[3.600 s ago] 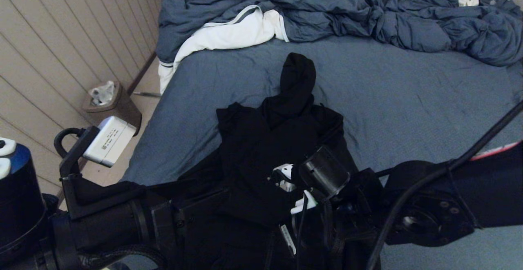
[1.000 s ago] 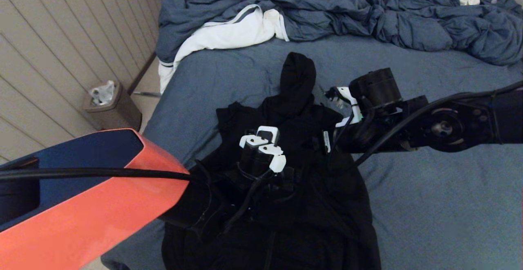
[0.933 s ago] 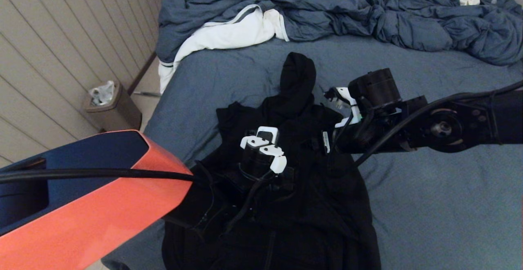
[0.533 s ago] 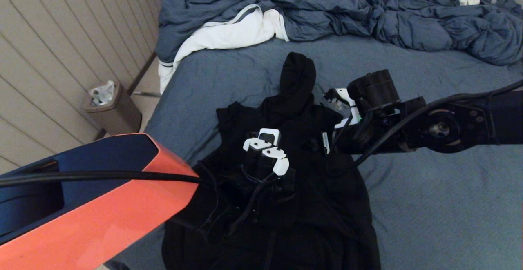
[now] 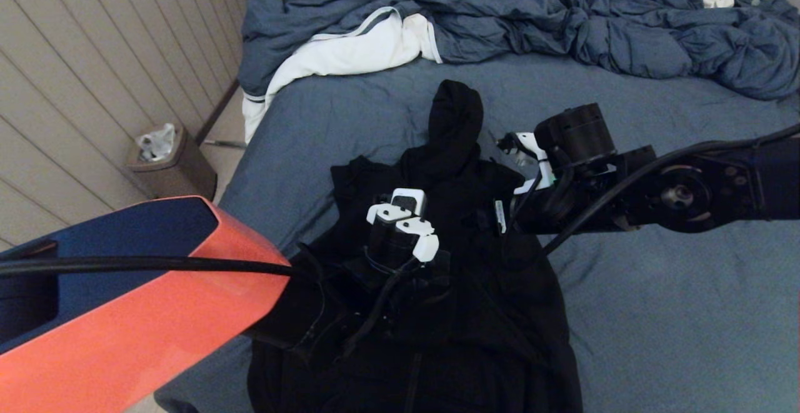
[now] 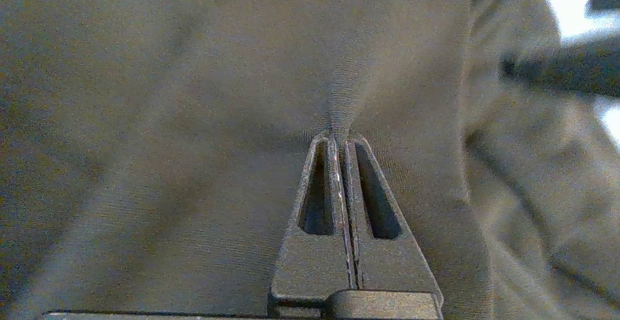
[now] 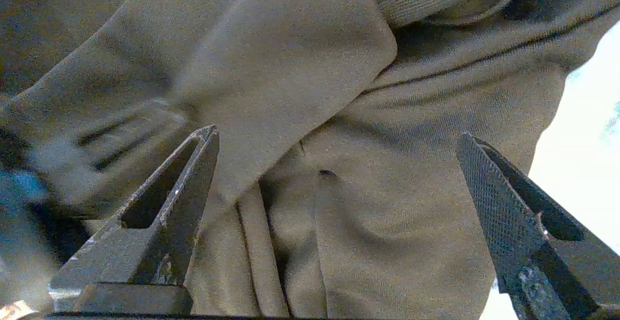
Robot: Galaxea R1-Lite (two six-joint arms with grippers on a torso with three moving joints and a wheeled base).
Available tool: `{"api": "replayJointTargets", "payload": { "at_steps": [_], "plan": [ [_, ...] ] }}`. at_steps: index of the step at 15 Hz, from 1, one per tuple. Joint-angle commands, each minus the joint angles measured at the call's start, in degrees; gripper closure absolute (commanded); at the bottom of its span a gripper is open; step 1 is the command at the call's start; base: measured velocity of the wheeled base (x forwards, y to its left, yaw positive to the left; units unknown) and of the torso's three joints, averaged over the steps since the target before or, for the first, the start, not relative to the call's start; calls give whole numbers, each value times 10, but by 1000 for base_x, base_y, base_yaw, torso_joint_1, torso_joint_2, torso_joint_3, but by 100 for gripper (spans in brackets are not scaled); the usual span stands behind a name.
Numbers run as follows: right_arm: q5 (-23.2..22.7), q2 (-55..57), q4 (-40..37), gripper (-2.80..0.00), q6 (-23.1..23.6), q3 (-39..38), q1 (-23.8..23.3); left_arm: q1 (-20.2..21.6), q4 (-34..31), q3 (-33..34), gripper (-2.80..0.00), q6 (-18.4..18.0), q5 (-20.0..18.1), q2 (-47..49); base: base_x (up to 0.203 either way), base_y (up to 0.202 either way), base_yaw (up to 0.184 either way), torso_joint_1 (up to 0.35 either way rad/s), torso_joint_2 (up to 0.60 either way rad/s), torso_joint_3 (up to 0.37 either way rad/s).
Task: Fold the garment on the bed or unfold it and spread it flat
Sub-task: Unfold the black sweatshirt
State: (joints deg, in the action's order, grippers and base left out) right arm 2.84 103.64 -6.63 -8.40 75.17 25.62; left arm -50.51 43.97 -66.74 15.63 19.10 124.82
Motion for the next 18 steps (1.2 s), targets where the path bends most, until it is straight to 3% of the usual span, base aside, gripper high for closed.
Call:
{"api": "replayJointTargets", "payload": {
  "at_steps": [1,4,8,12,18],
  "plan": [
    [0,-2,0,-280,0,0,0,9,3,14,0,1,7,-47,0,0,0,0,0,0],
    [0,-11,0,-280,0,-3,5,40,1,58,0,0,17,-134,0,0,0,0,0,0],
    [0,-15,0,-280,0,-12,23,63,23,214,0,9,18,-223,0,0,0,0,0,0],
    [22,-7,2,-280,-1,-39,82,63,154,390,0,11,18,-251,0,0,0,0,0,0],
    [60,54,100,-280,0,-52,134,39,269,528,0,26,37,-247,0,0,0,0,0,0]
  ]
}}
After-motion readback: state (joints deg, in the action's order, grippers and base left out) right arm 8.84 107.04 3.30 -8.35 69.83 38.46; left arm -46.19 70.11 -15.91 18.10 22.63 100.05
